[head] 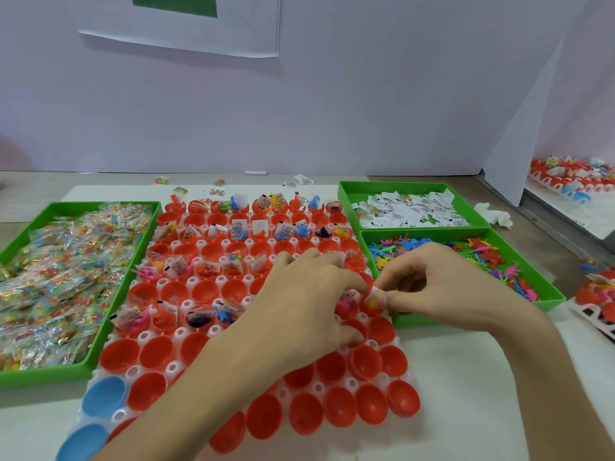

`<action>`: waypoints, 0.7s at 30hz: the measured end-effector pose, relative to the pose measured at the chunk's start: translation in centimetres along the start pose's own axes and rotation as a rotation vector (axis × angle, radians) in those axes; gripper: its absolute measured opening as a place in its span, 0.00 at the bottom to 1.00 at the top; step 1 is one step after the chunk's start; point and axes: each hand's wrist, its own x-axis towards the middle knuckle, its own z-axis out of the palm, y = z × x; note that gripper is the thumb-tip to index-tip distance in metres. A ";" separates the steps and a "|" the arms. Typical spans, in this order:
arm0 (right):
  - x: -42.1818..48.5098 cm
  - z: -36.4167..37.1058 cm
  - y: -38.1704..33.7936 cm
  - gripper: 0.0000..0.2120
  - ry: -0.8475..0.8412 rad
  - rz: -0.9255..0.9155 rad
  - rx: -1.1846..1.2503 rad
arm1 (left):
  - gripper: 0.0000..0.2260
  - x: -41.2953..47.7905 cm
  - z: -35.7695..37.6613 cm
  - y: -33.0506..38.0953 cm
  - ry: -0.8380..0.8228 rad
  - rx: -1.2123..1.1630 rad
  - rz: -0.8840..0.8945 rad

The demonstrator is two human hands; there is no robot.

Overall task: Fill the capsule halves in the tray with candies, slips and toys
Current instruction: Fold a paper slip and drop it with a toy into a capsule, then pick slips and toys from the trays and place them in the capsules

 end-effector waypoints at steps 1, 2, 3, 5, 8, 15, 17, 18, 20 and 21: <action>0.0 0.0 0.0 0.04 0.006 -0.007 -0.015 | 0.27 0.0 0.0 0.0 -0.001 0.000 0.000; 0.1 0.0 0.0 0.05 0.010 -0.013 -0.028 | 0.27 0.0 0.0 -0.1 -0.001 0.000 0.001; 0.1 0.0 -0.1 0.05 0.010 -0.019 -0.034 | 0.27 0.0 0.1 -0.1 -0.002 0.000 0.002; 0.0 0.0 -0.1 0.07 0.007 -0.029 -0.039 | 0.26 0.0 0.1 -0.2 -0.008 -0.003 0.000; 0.0 -0.1 -0.1 0.08 0.017 -0.036 -0.058 | 0.26 0.0 0.2 -0.3 -0.029 -0.023 -0.009; 0.1 -0.1 0.1 0.07 0.052 -0.018 -0.100 | 0.24 0.0 0.5 -0.4 -0.036 -0.029 -0.014; 0.2 0.2 0.0 0.06 0.050 -0.010 -0.104 | 0.23 -0.1 0.7 -0.4 -0.029 -0.016 -0.012; 0.3 0.3 -0.1 0.06 0.049 -0.010 -0.115 | 0.23 -0.1 0.7 -0.4 -0.024 -0.009 -0.012; 0.5 0.6 -0.2 0.07 0.047 -0.012 -0.157 | 0.22 -0.1 0.8 -0.3 -0.017 0.005 -0.012; 0.6 0.6 -0.2 0.07 0.044 -0.007 -0.177 | 0.22 -0.1 0.8 -0.3 -0.016 0.008 -0.014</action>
